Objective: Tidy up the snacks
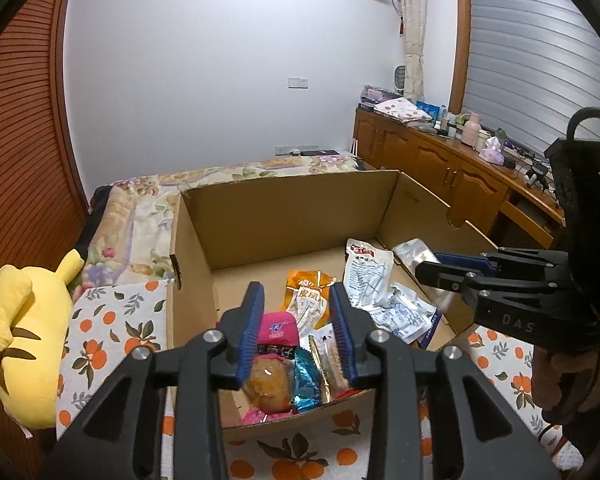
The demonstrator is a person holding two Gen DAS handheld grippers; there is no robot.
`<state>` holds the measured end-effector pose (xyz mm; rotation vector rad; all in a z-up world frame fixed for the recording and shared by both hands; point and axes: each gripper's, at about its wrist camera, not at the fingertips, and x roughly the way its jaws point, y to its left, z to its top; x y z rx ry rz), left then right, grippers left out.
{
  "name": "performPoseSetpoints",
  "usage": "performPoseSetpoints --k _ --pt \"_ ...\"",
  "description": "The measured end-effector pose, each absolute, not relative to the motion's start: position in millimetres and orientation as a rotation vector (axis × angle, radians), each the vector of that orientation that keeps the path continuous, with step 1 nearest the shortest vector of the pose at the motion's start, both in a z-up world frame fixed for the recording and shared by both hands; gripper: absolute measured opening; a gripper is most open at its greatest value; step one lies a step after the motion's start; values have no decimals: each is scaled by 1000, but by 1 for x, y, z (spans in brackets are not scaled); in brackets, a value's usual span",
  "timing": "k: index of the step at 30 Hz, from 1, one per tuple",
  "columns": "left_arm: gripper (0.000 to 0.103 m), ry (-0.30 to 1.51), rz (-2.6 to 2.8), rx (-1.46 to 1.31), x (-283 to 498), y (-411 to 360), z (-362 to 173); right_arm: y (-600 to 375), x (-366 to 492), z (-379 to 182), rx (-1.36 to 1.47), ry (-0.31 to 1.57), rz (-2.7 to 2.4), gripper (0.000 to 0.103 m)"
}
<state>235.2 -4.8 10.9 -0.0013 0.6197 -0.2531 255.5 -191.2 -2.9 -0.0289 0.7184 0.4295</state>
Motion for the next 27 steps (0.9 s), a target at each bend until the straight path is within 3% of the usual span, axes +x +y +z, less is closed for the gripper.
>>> performPoseSetpoints --k 11,25,27 --pt "45 608 -245 0 222 -4 15 -193 240 1 -40 677 432 26" --pt "53 541 -227 11 149 -8 49 -209 164 41 -21 550 438 31" --pt "60 527 -231 11 142 -9 55 -212 153 48 -9 534 441 32"
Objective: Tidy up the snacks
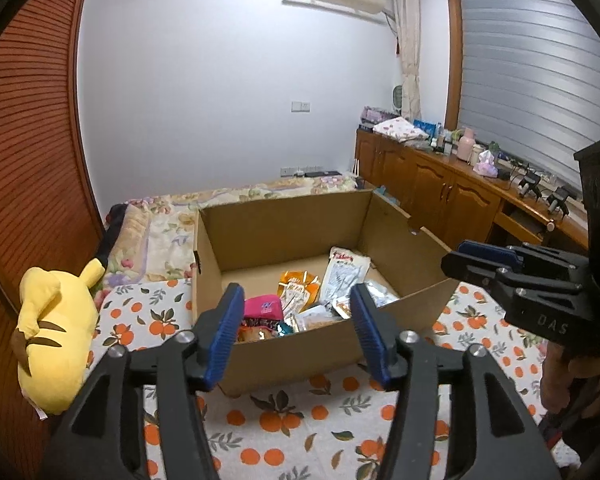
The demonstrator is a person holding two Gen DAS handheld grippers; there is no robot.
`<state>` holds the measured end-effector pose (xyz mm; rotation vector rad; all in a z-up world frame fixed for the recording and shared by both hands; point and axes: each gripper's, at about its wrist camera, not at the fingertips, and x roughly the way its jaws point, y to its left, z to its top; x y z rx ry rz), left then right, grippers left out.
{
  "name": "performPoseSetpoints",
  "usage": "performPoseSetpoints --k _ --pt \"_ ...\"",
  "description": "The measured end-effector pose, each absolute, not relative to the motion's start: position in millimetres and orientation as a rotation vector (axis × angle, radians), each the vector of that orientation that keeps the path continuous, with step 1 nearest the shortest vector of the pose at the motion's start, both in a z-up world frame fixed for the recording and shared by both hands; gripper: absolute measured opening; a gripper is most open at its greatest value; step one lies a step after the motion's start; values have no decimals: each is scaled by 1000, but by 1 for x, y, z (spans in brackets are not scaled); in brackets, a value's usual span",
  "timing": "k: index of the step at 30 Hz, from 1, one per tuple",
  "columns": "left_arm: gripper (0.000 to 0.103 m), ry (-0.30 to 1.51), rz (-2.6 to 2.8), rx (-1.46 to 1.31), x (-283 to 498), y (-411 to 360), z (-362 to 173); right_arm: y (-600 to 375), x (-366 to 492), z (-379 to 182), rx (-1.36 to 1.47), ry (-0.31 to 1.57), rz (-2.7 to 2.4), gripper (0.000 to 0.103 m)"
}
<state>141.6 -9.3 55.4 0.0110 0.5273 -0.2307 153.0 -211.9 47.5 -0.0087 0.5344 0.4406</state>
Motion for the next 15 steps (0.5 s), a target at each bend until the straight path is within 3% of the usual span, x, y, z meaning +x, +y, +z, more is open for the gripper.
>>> performPoseSetpoints --k 8,15 --pt "73 471 -223 24 112 -13 78 -216 123 65 -14 472 420 38" --pt "76 459 -191 8 91 -4 79 -219 107 68 -27 436 362 55"
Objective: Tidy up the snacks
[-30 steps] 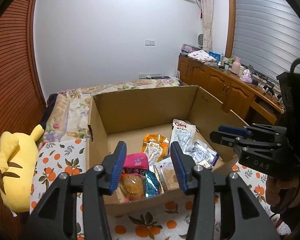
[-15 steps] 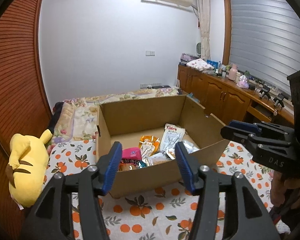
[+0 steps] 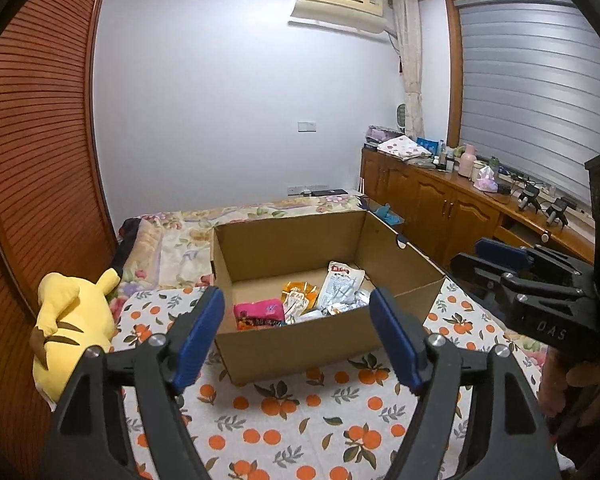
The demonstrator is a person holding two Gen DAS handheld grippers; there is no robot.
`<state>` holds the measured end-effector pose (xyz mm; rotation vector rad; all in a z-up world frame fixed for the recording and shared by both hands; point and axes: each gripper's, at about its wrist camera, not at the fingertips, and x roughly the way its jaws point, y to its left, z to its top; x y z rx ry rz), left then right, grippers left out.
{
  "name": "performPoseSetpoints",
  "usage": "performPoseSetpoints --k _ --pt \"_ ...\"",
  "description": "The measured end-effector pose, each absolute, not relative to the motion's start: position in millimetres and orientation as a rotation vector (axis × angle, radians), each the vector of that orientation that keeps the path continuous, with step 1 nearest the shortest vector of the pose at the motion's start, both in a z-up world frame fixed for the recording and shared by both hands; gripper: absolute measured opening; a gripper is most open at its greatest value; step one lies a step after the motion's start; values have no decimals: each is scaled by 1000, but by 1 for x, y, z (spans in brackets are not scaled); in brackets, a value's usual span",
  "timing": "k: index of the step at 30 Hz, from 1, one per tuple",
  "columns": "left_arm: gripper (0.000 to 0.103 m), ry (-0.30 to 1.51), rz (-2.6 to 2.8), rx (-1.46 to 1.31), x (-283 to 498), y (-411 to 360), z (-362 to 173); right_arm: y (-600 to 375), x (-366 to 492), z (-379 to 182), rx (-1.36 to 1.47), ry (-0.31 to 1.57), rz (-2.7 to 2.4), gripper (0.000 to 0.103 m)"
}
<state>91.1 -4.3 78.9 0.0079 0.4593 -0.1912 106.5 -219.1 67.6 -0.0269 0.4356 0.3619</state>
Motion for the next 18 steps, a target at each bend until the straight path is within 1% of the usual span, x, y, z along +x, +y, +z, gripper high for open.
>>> performPoseSetpoints --k 4,6,10,14,18 --pt "79 438 -155 21 77 -3 72 -222 101 63 -27 430 338 63" --pt "83 431 -146 26 73 -3 68 -225 99 59 -19 437 331 65" --pt "88 422 -123 50 63 -9 61 -229 96 52 -17 438 313 72" --pt "91 417 -108 53 54 -16 56 -233 91 44 -10 443 307 74" --pt "94 420 -87 50 48 -18 48 -236 85 38 -17 440 286 78"
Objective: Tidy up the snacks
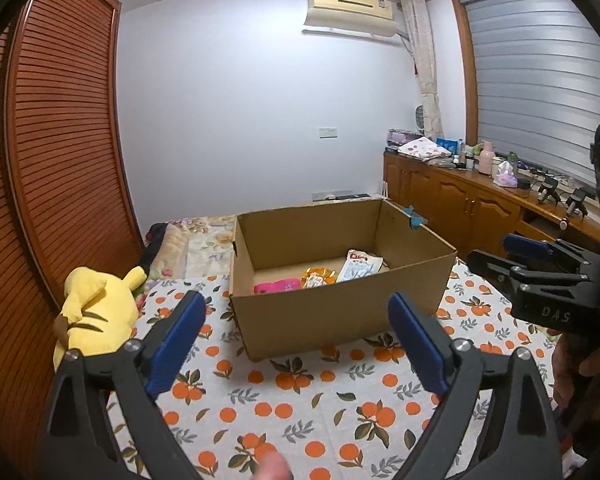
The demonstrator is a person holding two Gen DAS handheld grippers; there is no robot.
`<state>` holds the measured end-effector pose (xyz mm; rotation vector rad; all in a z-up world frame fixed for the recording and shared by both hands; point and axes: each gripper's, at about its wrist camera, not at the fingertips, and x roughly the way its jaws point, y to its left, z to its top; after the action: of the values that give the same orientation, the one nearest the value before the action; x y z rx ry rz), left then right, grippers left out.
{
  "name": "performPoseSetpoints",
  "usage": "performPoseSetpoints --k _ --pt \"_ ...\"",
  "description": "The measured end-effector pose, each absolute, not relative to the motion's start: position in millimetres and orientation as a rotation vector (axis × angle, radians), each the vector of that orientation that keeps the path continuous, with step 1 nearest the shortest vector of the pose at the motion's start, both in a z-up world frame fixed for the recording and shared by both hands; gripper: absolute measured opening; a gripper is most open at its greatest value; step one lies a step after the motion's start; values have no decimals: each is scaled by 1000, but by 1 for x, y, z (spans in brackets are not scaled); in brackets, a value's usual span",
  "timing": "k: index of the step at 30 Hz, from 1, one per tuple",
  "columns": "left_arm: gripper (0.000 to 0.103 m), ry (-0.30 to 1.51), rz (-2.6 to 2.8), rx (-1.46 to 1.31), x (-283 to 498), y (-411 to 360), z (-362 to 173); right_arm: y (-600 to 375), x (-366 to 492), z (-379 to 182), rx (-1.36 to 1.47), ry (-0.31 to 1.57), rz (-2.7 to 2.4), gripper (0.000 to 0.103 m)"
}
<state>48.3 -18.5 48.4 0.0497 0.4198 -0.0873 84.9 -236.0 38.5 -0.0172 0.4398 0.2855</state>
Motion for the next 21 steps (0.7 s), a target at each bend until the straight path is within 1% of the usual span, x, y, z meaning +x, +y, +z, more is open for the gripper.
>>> performPoseSetpoints --k 4,21 --pt "95 418 -85 37 41 -19 41 -237 77 36 -27 428 263 84" --pt "95 441 -2 17 22 -6 25 -237 48 31 -47 400 216 84"
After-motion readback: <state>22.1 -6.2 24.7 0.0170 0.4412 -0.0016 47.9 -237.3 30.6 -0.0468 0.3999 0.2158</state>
